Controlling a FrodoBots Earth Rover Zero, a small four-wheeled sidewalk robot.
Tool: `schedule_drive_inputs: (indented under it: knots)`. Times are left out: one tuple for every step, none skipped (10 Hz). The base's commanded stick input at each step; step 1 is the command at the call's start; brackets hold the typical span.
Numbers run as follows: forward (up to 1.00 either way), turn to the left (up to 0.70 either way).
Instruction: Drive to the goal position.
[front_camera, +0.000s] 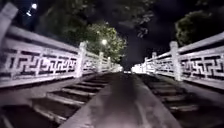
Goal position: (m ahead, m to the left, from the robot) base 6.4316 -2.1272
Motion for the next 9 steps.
schedule_drive_inputs:
  knots:
    - [0.45,-0.16]
    - [0.45,-0.27]
    - [0.45,-0.27]
    - [0.45,-0.27]
    - [0.45,-0.22]
    - [0.45,-0.02]
    - [0.45,0.0]
    - [0.45,0.0]
    - [0.45,0.0]
